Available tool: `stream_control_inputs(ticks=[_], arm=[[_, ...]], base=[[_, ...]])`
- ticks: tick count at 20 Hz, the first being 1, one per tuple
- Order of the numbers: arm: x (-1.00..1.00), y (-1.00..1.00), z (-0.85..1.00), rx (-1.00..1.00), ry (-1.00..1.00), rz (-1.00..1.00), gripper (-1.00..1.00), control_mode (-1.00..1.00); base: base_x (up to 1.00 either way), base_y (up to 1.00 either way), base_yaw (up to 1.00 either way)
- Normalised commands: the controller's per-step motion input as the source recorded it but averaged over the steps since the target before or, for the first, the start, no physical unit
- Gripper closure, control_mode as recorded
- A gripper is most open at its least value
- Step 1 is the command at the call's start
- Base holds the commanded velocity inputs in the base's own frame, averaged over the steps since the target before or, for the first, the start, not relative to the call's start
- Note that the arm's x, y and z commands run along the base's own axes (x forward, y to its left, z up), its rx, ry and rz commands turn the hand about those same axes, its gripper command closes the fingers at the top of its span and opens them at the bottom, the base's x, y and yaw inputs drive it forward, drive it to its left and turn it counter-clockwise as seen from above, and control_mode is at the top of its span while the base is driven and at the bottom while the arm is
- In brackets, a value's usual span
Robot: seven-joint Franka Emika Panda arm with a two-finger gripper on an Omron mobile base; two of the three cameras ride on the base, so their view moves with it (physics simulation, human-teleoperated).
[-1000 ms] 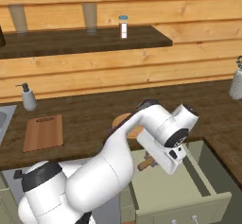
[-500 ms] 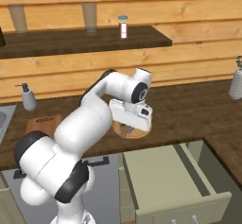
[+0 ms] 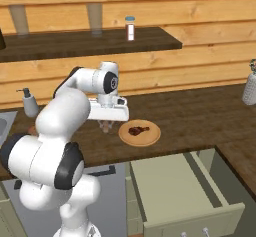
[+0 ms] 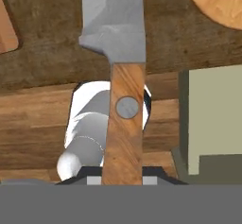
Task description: Pick up the knife from the drawer and place it on the cutting board. Then place the meat from the plate to the cutting board.
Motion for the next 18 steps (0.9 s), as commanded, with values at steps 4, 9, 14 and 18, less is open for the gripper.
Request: stream_control_inputs(ticks=[4,9,14,18], arm=[[0.00,1.00,-0.02,0.05,0.02,0.02,1.00,-1.00],[0.00,1.00,0.00,0.07,0.00,0.00,1.00,-1.00],[0.00,1.00,-0.06,0.02,0.00,0.05,1.00,-1.00],[-0.02,1.00,-0.26,0.03,0.00,0.11,1.00,-1.00]], base=[[0.00,0.00,0.00],[0.00,0.00,0.00],[0.00,0.00,0.00],[0.00,0.00,0.00]])
